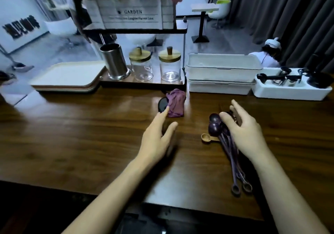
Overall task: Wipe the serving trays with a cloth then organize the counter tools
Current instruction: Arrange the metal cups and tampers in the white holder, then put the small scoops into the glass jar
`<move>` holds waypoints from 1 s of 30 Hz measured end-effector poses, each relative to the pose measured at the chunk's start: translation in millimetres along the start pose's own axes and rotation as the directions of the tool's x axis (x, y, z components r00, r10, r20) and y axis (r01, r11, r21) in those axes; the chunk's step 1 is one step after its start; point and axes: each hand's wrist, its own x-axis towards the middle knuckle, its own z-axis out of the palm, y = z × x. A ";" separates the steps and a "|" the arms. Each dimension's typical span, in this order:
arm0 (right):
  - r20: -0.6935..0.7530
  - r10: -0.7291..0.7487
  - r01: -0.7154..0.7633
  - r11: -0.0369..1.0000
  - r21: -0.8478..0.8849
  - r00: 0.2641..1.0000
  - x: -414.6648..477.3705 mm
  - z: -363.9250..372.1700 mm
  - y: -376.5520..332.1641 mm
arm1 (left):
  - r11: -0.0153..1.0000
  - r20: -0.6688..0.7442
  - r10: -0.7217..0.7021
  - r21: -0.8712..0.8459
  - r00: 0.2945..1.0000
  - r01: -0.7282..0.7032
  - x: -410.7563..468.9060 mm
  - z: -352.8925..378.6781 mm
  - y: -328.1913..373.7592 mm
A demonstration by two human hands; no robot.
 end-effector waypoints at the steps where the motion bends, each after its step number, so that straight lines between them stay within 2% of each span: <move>1: 0.041 -0.020 0.020 1.000 0.005 0.999 -2.5 14.8 -6.1 | 1.000 -0.015 -0.016 -0.005 1.000 0.016 -0.2 -7.9 -6.9; 5: 0.186 -0.091 0.078 0.994 0.076 0.978 -3.8 66.3 -29.2 | 0.996 -0.088 -0.085 0.010 0.992 0.086 3.9 -32.8 -29.1; 9: 0.249 -0.143 0.126 0.988 0.084 0.958 -8.8 105.5 -52.8 | 0.991 -0.117 -0.121 0.041 0.986 0.126 19.5 -52.6 -41.7; 14: 0.264 -0.151 0.127 0.986 0.107 0.953 -11.0 147.0 -52.3 | 0.994 -0.172 -0.090 0.046 0.981 0.099 63.6 -68.7 -58.5; 18: 0.232 -0.136 0.110 0.986 0.123 0.963 -10.1 168.2 -48.0 | 0.999 -0.193 -0.006 0.033 0.981 0.013 118.8 -76.7 -65.5; 21: 0.182 -0.133 0.120 0.990 0.078 0.974 -12.4 179.9 -44.4 | 1.000 -0.182 0.010 -0.017 0.983 -0.013 161.4 -83.2 -72.5; 23: 0.202 -0.169 0.170 0.985 0.009 0.965 -15.8 178.3 -41.2 | 0.999 -0.205 0.028 -0.033 0.978 -0.035 180.4 -86.5 -76.1; 30: 0.168 -0.151 0.169 0.981 -0.099 0.974 -16.0 186.6 -43.7 | 0.988 -0.182 0.126 -0.064 0.975 -0.140 243.5 -89.4 -96.6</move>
